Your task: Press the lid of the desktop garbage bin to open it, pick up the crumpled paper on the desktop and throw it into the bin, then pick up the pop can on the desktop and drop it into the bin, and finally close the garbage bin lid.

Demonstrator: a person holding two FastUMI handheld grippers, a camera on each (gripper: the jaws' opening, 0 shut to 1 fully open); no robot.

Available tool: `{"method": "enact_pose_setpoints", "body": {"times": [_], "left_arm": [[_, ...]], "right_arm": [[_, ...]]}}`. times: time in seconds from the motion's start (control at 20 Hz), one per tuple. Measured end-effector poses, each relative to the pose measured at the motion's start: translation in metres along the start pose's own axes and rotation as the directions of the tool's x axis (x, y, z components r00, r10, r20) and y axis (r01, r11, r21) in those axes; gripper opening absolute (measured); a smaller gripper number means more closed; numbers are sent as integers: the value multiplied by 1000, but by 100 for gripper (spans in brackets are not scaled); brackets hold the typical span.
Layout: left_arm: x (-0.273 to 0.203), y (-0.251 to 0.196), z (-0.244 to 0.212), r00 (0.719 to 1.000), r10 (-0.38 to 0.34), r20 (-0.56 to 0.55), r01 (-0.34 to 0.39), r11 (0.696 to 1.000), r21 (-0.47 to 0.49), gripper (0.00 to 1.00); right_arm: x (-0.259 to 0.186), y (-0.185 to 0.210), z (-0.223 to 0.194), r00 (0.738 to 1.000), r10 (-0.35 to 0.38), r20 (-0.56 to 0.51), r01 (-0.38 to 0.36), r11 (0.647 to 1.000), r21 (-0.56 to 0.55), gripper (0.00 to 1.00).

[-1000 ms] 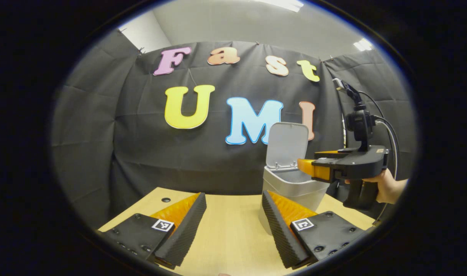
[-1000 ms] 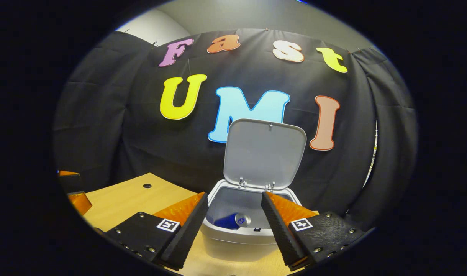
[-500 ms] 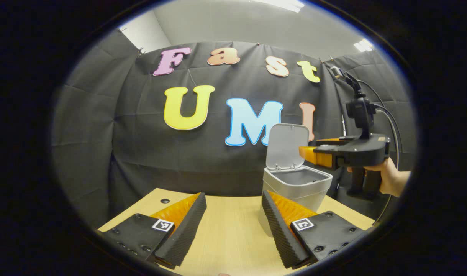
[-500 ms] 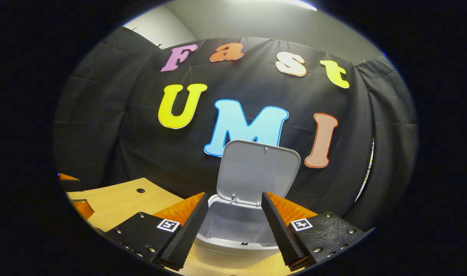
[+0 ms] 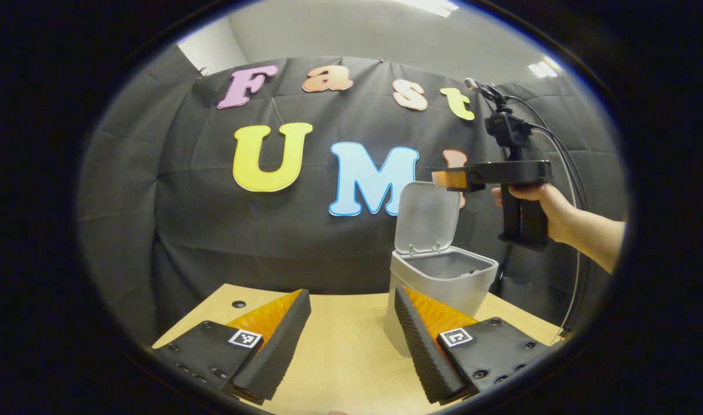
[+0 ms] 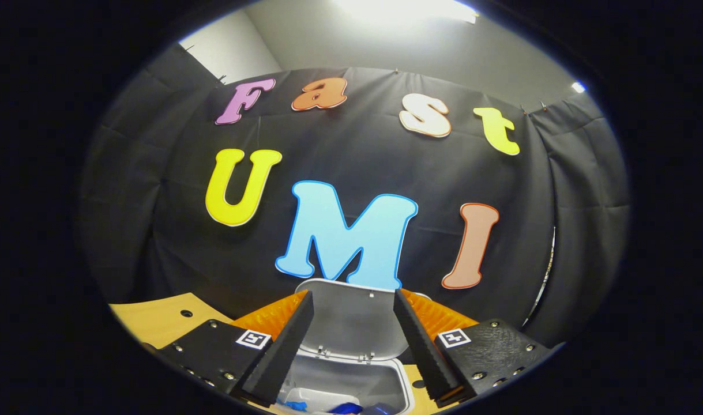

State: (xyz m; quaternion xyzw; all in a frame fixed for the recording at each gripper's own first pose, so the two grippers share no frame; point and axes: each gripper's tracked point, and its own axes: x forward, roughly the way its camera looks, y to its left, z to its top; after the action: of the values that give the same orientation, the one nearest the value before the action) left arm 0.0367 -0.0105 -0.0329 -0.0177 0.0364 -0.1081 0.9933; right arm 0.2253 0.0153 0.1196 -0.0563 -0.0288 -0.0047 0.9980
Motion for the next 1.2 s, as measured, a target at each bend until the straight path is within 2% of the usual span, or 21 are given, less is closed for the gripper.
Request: {"method": "enact_pose_setpoints", "body": {"times": [0.35,0.65,0.9,1.2], "left_arm": [[7,8,-2,1000,8,-8,-8,1000,7,95],[6,15,1,999,40,-3,-40,999,-1,95],[4,14,-4,999,51,-12,-52,999,-16,96],[-2,-5,-5,999,37,-7,-37,999,-5,95]], "right_arm": [[54,-11,11,999,-32,-20,32,999,34,90],[70,-13,-5,997,-24,-71,28,998,51,90],[61,-12,-9,997,10,-81,-4,998,65,90],[24,-8,-22,996,53,-74,-42,989,145,90]]}}
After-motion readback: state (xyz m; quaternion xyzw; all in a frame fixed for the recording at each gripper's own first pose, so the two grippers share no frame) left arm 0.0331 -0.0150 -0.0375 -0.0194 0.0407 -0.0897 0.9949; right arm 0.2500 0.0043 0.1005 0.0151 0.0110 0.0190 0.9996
